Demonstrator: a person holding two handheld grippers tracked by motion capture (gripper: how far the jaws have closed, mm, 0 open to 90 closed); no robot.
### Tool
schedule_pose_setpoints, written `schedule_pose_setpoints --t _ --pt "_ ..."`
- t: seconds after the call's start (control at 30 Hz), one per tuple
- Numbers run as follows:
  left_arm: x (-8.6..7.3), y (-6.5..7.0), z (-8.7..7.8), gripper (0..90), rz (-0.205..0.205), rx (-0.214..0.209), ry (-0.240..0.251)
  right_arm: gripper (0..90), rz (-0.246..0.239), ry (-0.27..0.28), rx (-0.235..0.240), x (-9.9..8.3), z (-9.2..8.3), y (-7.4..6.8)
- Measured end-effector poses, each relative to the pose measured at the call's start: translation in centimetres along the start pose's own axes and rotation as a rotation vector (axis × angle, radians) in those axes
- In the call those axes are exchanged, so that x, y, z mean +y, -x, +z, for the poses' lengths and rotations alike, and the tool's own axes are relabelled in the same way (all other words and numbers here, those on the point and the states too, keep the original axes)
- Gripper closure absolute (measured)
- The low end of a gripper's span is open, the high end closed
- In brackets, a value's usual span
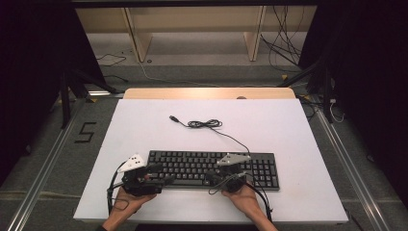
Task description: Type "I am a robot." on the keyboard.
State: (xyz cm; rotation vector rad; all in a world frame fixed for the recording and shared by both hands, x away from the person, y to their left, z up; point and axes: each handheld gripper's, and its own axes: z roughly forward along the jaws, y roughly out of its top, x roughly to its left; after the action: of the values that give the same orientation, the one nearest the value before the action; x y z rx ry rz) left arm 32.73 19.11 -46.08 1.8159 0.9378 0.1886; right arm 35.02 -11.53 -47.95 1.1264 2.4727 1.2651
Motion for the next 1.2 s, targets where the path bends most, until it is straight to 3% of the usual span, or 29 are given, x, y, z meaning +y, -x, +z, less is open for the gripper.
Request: schedule_pose_setpoints --t 0.73,0.9,1.2 --pt "-0.27 0.02 -0.16 26.7 -0.003 -0.001 -0.006 90.0 0.002 -0.009 -0.004 -0.13 0.20 -0.01" --pt "-0.26 0.03 -0.21 26.7 -0.005 -0.001 0.000 90.0 -0.031 -0.019 -0.023 -0.27 0.41 -0.20" --pt "-0.27 0.02 -0.18 26.7 -0.002 0.001 -0.003 90.0 -0.012 -0.019 -0.016 -0.19 0.34 -0.13"
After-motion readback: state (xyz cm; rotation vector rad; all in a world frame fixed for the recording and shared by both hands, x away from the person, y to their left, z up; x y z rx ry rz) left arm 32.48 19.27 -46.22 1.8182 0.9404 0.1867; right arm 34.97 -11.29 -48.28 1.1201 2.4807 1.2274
